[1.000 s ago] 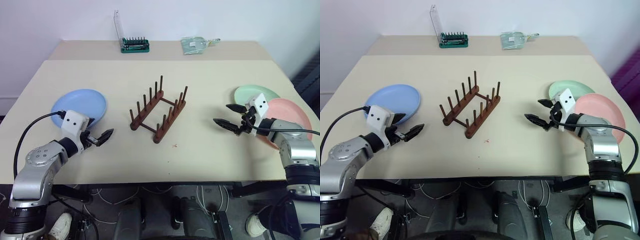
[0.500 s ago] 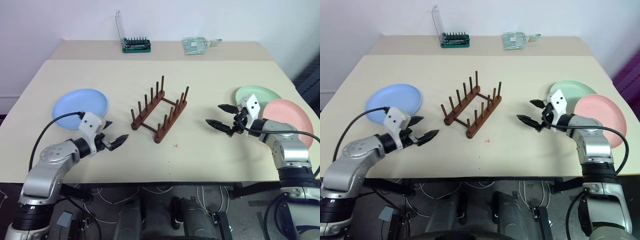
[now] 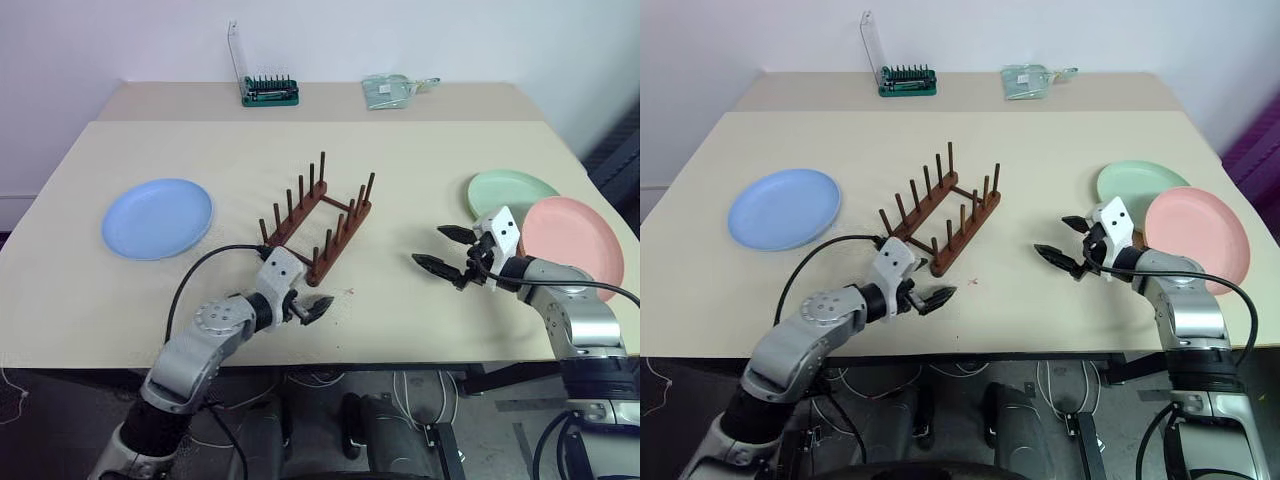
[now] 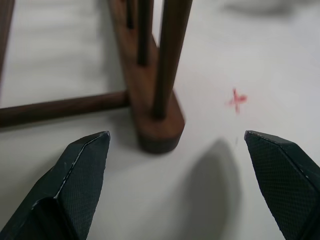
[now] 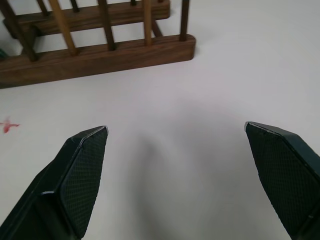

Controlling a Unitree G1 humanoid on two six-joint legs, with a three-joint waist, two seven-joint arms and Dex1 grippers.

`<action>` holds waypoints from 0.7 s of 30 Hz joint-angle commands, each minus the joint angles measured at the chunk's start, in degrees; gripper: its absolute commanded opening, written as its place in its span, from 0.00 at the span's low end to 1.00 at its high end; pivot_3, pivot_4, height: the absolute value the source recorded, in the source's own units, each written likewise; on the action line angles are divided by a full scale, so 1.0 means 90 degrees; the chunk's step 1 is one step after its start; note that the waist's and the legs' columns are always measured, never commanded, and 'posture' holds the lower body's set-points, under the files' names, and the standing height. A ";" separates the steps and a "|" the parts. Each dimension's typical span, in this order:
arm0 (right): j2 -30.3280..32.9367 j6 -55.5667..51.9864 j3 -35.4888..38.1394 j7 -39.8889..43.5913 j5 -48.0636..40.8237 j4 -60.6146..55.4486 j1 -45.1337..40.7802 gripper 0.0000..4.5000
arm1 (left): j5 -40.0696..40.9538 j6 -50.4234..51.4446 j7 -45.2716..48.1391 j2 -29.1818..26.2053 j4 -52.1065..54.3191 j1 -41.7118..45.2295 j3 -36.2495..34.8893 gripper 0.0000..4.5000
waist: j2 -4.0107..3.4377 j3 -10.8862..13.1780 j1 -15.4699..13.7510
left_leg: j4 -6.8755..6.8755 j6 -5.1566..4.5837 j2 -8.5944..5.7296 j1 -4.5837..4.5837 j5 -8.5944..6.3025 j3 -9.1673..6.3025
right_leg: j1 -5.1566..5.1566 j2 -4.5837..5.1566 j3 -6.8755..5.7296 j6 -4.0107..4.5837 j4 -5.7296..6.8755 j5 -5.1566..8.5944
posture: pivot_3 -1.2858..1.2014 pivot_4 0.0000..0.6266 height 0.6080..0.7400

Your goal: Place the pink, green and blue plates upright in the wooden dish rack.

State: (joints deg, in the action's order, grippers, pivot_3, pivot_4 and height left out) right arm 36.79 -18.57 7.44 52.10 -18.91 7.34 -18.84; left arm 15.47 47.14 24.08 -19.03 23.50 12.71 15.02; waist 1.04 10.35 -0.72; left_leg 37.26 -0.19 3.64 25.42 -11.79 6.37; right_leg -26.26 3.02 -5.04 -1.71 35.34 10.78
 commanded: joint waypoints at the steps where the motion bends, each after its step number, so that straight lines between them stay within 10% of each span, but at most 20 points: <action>1: 0.0024 -0.0015 0.0122 -0.0074 -0.0112 -0.0311 -0.0032 1.00 | -0.0123 0.0042 -0.0182 0.0159 -0.0068 0.0154 0.0067 0.99 | 0.0000 0.0000 -0.0001 | 0.0000 0.0000 0.0000 0.0000 0.0000 -0.0001 | 0.0000 -0.0002 0.0000 0.0000 0.0000 0.0000 | 0.52 0.24 0.92; 8: 0.0031 0.0021 0.0142 -0.0158 -0.0121 -0.0325 0.0025 1.00 | -0.0359 -0.0016 -0.0471 0.0488 -0.0442 0.0228 0.0102 0.81 | -0.0004 -0.0003 -0.0010 | 0.0005 0.0000 0.0000 -0.0001 0.0000 -0.0004 | 0.0005 -0.0004 0.0001 0.0000 0.0000 0.0000 | 0.52 0.24 0.92; 14: 0.0075 0.0003 0.0197 -0.0221 -0.0152 -0.0481 0.0184 1.00 | -0.0595 -0.0185 -0.0535 0.0546 -0.0621 0.0173 0.0223 0.18 | -0.0022 -0.0016 -0.0017 | 0.0006 0.0000 -0.0002 -0.0001 0.0000 -0.0008 | 0.0011 -0.0003 0.0001 0.0000 -0.0001 0.0000 | 0.52 0.24 0.92; 21: 0.0245 -0.0091 0.0180 -0.0211 -0.0106 -0.0830 0.0552 1.00 | -0.0917 -0.1139 0.0046 -0.0098 -0.1122 0.0478 0.0171 0.18 | -0.0034 -0.0023 -0.0011 | 0.0008 0.0000 -0.0002 -0.0004 0.0000 -0.0010 | 0.0012 -0.0004 0.0001 0.0001 0.0000 0.0001 | 0.52 0.24 0.92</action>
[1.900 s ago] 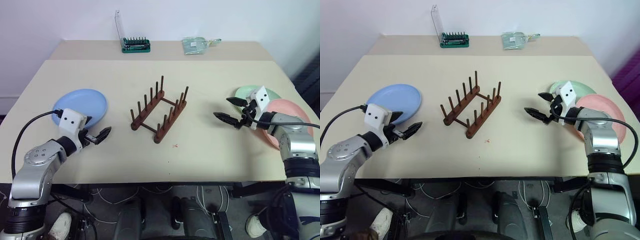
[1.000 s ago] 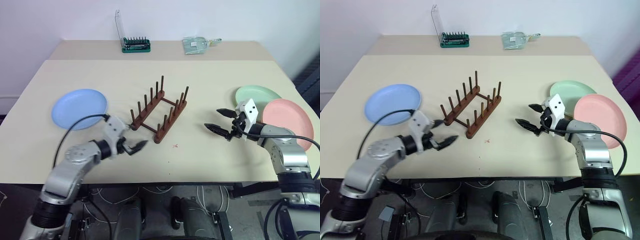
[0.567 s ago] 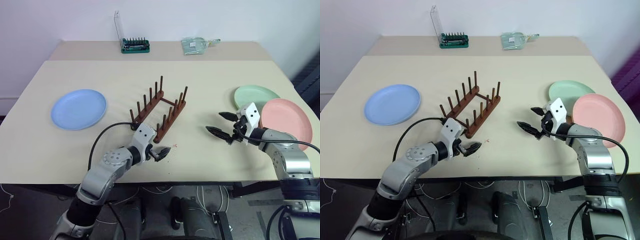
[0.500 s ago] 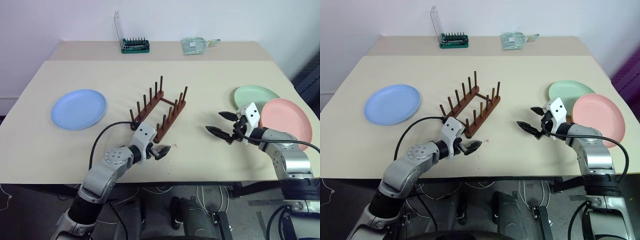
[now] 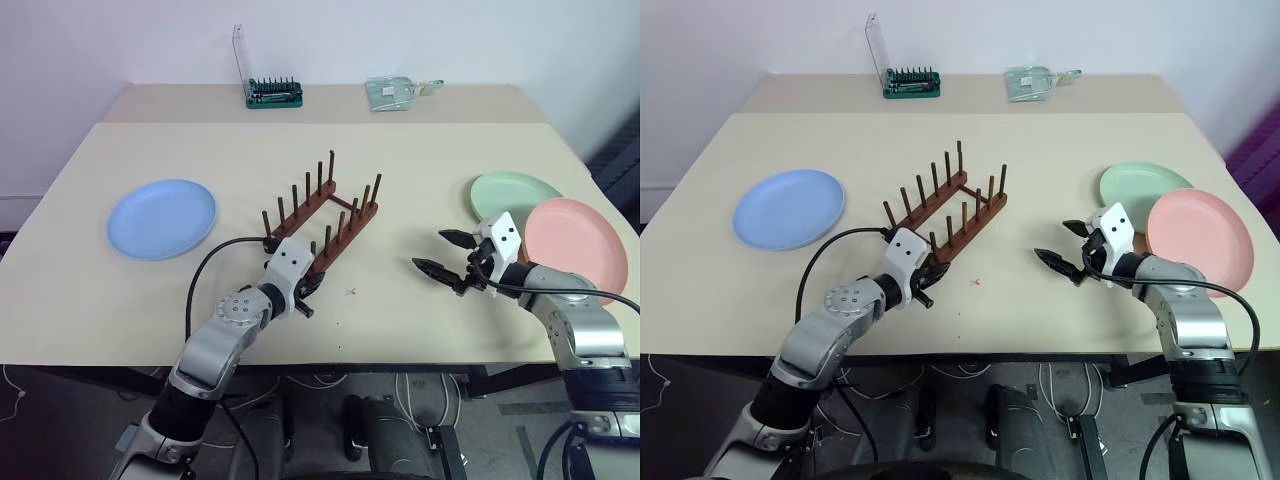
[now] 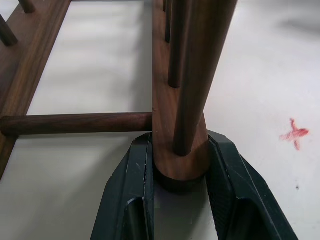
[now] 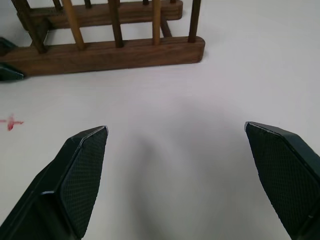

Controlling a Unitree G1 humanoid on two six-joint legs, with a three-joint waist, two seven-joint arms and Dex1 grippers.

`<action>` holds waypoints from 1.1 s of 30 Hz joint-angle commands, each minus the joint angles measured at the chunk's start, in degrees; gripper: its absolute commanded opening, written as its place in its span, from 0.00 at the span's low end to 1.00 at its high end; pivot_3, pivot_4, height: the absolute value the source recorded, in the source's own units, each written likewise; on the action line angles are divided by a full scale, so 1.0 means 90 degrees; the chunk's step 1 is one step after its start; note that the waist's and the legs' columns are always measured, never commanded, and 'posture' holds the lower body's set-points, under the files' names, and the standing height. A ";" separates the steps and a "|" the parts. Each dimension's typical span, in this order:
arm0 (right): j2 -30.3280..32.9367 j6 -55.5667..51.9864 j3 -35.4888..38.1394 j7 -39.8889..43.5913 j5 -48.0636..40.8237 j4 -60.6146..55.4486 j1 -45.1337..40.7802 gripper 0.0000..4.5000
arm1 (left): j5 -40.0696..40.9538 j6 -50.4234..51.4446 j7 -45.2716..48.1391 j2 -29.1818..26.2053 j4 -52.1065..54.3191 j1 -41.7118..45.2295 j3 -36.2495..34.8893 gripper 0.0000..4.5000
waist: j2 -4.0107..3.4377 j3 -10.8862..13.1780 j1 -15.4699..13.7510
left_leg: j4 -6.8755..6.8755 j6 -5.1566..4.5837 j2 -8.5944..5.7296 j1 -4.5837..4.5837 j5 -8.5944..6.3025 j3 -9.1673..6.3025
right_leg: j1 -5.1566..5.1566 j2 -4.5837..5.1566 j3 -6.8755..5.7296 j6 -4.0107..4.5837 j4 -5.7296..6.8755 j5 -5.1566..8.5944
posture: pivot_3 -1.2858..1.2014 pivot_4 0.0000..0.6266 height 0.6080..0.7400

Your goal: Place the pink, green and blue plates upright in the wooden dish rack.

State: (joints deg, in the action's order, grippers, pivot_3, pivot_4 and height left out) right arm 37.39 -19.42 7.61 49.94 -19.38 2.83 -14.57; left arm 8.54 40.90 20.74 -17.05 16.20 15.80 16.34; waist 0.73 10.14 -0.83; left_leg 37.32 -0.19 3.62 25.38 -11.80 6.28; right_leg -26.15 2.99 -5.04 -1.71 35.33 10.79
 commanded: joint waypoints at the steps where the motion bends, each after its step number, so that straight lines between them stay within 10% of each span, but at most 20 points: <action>1: 0.0189 -0.0001 0.0160 0.0034 -0.0053 -0.0363 0.0120 1.00 | -0.0201 -0.0759 0.0702 -0.0523 -0.0484 0.0260 0.0054 0.18 | 0.0000 0.0000 0.0005 | 0.0000 0.0000 0.0000 0.0000 0.0000 0.0000 | -0.0001 0.0000 0.0000 0.0000 0.0000 0.0000 | 0.52 0.24 0.92; 22: 0.0145 -0.0377 0.0334 -0.0476 -0.0153 -0.1364 0.0963 1.00 | -0.0467 -0.4977 0.4952 -0.0186 -0.6322 0.3732 0.0244 0.18 | 0.0001 0.0002 0.0014 | 0.0000 -0.0002 0.0000 0.0013 0.0000 0.0003 | -0.0016 -0.0007 -0.0001 0.0001 -0.0001 -0.0001 | 0.52 0.24 0.92; 29: 0.0160 -0.0476 0.0377 -0.0658 -0.0191 -0.1546 0.1061 1.00 | -0.0598 -0.5231 0.4768 -0.0136 -0.6694 0.3734 0.0013 0.90 | 0.0002 0.0002 0.0011 | 0.0002 -0.0002 0.0000 0.0012 0.0000 0.0001 | -0.0013 -0.0006 0.0000 0.0000 -0.0002 0.0000 | 0.52 0.24 0.92; 33: 0.0261 -0.0468 0.0294 -0.0746 -0.0016 -0.1428 0.1008 0.94 | -0.0492 -0.4553 0.4673 -0.0490 -0.6000 0.3205 -0.0223 0.91 | 0.0002 0.0002 0.0043 | -0.0001 -0.0002 0.0003 0.0009 0.0000 0.0003 | -0.0014 -0.0008 0.0001 0.0000 -0.0001 0.0000 | 0.52 0.24 0.92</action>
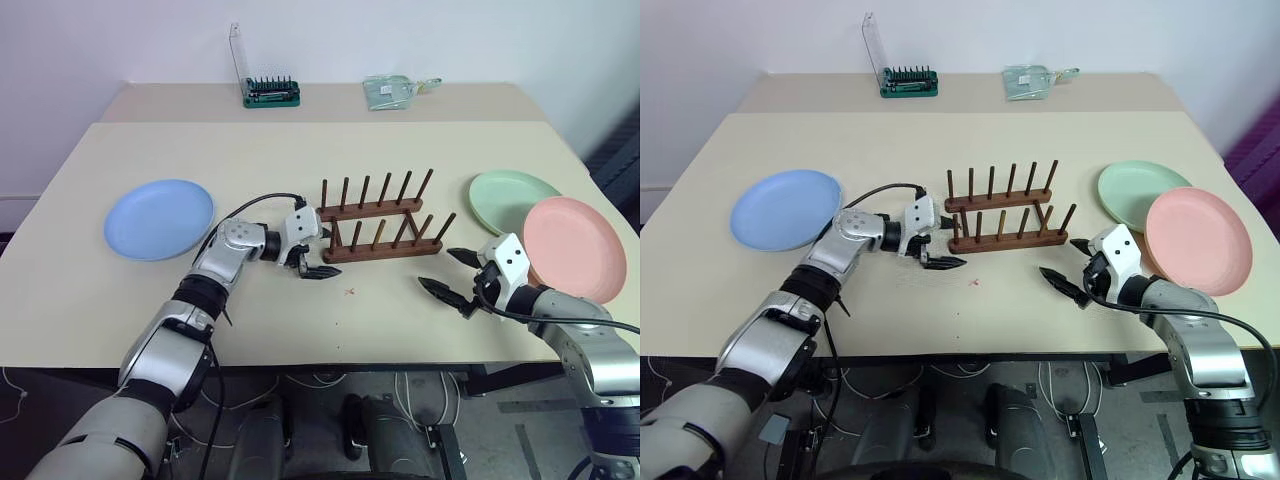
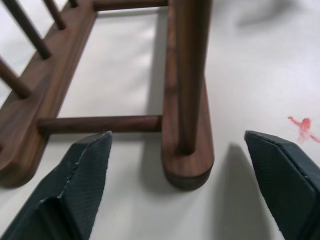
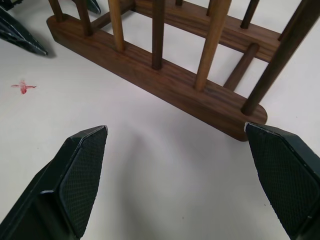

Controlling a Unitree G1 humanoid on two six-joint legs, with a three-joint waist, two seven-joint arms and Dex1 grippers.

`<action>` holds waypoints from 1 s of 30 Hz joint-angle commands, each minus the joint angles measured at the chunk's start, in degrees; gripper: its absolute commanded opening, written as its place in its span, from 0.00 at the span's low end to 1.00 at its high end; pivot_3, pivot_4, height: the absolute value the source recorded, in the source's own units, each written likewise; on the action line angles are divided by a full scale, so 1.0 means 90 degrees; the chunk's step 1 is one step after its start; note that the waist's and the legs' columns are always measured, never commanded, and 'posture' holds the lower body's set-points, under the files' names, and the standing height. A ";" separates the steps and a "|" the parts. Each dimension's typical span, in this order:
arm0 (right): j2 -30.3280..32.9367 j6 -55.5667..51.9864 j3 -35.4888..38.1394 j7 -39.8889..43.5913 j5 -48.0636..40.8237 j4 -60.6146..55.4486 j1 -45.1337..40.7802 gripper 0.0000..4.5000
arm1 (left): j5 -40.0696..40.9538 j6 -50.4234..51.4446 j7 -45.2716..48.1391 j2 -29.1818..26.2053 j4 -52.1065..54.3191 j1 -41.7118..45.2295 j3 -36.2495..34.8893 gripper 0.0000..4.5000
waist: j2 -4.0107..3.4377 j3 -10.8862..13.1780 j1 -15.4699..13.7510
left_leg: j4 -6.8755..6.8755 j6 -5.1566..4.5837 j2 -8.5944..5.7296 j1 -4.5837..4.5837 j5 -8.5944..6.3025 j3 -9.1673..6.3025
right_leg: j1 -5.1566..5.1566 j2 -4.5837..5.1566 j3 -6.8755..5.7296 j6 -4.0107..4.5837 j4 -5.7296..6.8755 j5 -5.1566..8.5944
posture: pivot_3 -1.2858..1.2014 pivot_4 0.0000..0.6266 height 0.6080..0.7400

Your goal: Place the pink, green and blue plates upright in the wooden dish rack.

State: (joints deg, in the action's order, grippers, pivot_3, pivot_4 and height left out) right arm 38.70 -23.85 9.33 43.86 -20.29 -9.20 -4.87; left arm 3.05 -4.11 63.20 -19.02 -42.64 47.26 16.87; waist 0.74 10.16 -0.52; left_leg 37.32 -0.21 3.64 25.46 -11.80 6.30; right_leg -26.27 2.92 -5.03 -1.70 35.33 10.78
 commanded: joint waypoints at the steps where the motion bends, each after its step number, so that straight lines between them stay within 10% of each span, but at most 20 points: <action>1: 0.0158 0.0003 0.0071 -0.0048 0.0109 -0.0102 -0.0057 0.88 | 0.0174 0.0702 -0.0062 -0.0442 0.0910 -0.0553 -0.0378 0.84 | 0.0000 0.0000 0.0013 | -0.0001 0.0000 0.0001 0.0000 0.0000 0.0000 | -0.0001 -0.0002 0.0000 0.0000 0.0002 0.0000 | 0.52 0.24 0.92; 9: 0.0357 0.0013 -0.0300 0.0027 0.0498 -0.0036 -0.0165 0.03 | 0.0679 0.2434 0.0106 -0.1271 0.4162 -0.2302 -0.0450 0.06 | -0.0006 -0.0004 0.0004 | -0.0003 0.0001 0.0015 -0.0009 0.0000 -0.0001 | 0.0000 -0.0003 0.0002 0.0002 0.0013 0.0001 | 0.52 0.24 0.92; 30: -0.0600 0.1550 -0.1454 -0.1418 0.2474 0.3224 -0.2313 0.00 | -0.0843 0.2942 -0.4111 0.0854 0.2663 -0.1411 -0.0208 0.01 | 0.0001 -0.0028 -0.0009 | 0.0044 -0.0003 0.0003 -0.0020 -0.0002 -0.0022 | 0.0044 -0.0010 0.0002 0.0001 0.0017 -0.0001 | 0.52 0.24 0.92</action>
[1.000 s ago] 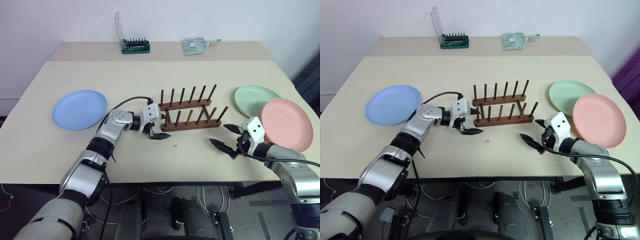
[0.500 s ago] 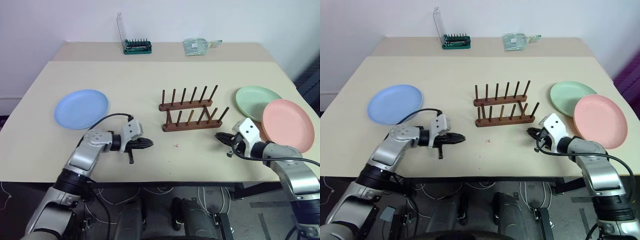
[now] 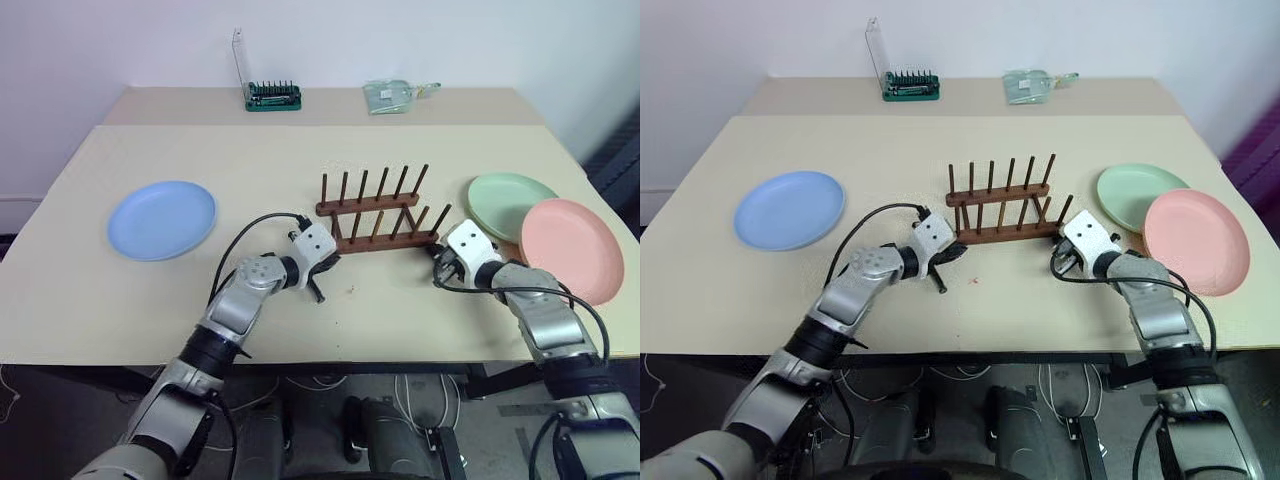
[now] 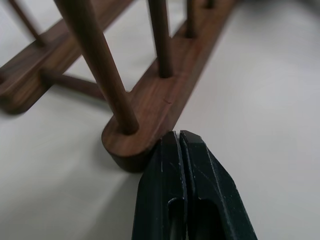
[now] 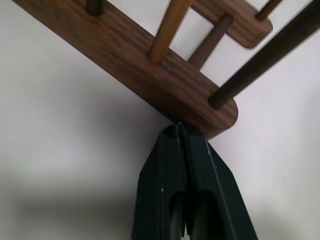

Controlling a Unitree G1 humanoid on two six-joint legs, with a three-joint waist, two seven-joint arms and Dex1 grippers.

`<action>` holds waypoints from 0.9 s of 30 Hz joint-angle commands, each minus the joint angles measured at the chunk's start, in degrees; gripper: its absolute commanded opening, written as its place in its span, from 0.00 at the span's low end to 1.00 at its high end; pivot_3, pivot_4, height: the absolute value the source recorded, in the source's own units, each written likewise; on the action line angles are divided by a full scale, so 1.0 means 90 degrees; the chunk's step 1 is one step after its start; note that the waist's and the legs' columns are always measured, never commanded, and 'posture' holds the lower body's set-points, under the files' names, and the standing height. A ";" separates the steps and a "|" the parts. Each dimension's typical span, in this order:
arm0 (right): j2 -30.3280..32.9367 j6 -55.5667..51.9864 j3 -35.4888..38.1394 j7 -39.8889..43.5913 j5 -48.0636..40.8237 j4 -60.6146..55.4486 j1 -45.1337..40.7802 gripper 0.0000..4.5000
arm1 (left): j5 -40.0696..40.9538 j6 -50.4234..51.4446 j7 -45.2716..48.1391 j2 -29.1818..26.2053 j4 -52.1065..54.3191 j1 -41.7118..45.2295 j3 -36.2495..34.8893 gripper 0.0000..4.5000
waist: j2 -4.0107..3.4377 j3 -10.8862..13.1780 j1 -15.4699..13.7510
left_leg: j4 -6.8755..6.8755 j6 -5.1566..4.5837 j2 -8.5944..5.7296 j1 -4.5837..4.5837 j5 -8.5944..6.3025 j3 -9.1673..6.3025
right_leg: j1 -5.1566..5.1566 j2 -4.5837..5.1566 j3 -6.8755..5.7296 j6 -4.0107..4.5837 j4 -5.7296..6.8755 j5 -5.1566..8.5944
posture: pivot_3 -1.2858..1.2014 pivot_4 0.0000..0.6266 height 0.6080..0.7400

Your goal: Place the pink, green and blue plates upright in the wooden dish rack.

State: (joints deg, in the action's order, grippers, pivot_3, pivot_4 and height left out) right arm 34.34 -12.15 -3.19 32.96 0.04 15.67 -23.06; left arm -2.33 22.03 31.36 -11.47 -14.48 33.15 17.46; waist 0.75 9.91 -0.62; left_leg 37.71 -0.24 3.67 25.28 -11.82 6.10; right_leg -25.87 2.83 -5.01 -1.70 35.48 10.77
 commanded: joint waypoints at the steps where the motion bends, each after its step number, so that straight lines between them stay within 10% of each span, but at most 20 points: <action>1: -0.0192 0.0352 -0.0091 -0.0285 0.0285 0.0662 -0.0452 0.00 | -0.0278 -0.0010 -0.0734 0.0050 -0.0648 0.0248 -0.0318 0.01 | -0.0001 0.0000 0.0018 | 0.0000 0.0000 0.0000 0.0000 0.0000 0.0000 | -0.0001 0.0000 0.0000 0.0000 0.0001 0.0000 | 0.52 0.24 0.92; 21: -0.0421 0.1068 -0.0005 -0.0584 0.0635 0.1514 -0.1069 0.00 | -0.0267 -0.0472 -0.1068 0.0298 -0.1524 0.0772 -0.0532 0.01 | -0.0002 -0.0001 0.0027 | -0.0001 0.0000 0.0002 0.0002 0.0000 0.0007 | -0.0005 -0.0003 0.0000 -0.0018 0.0010 -0.0012 | 0.52 0.24 0.92; 27: 0.0751 -0.0583 0.1405 -0.0103 -0.0011 -0.1902 0.0609 0.52 | 0.0932 -0.0508 0.0899 0.0044 0.1161 -0.0211 -0.0242 0.00 | -0.0008 0.0002 -0.0020 | -0.0030 -0.0003 -0.0002 0.0021 -0.0002 0.0015 | -0.0036 0.0024 0.0006 -0.0014 0.0008 -0.0014 | 0.52 0.24 0.92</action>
State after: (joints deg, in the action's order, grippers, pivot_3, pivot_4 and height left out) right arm 39.31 -14.08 4.57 32.00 1.70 6.94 -18.27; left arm 2.14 17.53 34.18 -11.29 -12.03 31.36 13.59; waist 0.69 9.92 -0.80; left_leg 37.39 -0.27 3.64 25.50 -11.84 6.26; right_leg -26.26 3.08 -4.95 -1.83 35.55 10.64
